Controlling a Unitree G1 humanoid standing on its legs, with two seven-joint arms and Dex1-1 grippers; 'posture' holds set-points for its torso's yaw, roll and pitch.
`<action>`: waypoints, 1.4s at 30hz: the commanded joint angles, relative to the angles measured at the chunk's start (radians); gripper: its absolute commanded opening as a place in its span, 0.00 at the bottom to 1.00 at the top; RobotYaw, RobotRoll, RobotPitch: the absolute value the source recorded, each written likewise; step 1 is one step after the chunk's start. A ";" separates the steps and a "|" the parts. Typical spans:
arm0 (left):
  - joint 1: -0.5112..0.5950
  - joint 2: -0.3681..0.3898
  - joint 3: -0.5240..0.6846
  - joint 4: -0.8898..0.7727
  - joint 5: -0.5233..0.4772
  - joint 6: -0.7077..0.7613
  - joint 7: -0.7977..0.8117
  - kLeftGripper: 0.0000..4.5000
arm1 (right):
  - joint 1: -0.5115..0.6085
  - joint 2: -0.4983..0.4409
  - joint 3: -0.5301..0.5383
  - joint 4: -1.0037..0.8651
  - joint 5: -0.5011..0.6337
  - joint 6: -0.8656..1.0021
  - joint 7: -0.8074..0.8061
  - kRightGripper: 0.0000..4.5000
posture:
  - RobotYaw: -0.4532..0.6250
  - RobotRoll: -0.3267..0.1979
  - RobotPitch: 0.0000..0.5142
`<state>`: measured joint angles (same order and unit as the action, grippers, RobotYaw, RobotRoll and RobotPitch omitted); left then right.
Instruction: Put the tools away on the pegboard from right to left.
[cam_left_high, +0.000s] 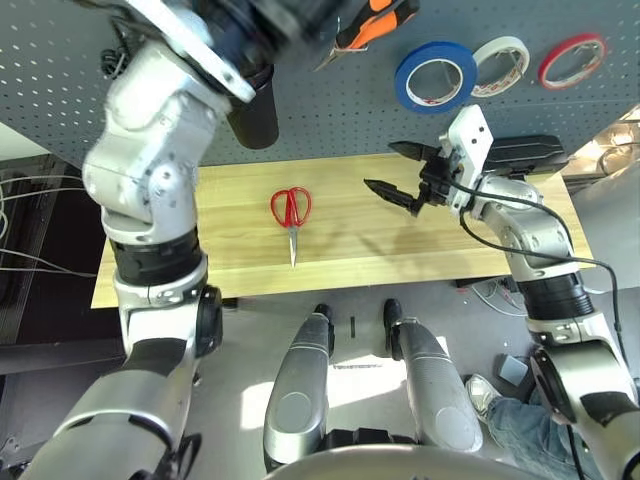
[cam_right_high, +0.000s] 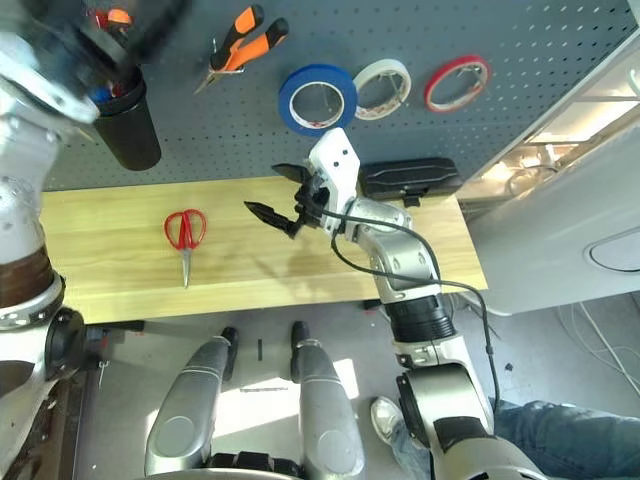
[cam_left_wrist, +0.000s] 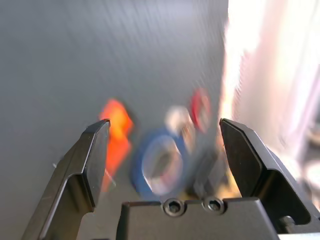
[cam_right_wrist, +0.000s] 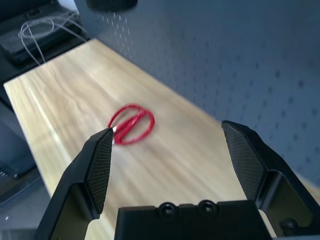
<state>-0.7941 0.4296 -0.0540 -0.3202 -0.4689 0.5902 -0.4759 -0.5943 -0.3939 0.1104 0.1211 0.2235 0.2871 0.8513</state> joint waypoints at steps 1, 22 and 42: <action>0.075 0.020 -0.097 0.002 0.061 0.053 -0.018 0.99 | 0.059 -0.035 0.021 -0.002 -0.006 0.052 0.026 1.00 | 0.50 0.62 0.73; 0.327 -0.022 -0.060 0.556 0.454 0.057 0.341 0.99 | 0.085 -0.015 0.019 0.043 -0.027 0.082 -0.059 1.00 | 0.48 0.62 0.72; 0.088 -0.114 0.189 1.057 0.438 -0.116 0.507 0.99 | 0.052 0.062 0.038 0.089 -0.044 0.058 -0.069 1.00 | 0.49 0.62 0.74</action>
<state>-0.7161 0.3194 0.1189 0.7097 -0.0273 0.4746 0.0238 -0.5571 -0.3325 0.1370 0.2014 0.1874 0.3511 0.7753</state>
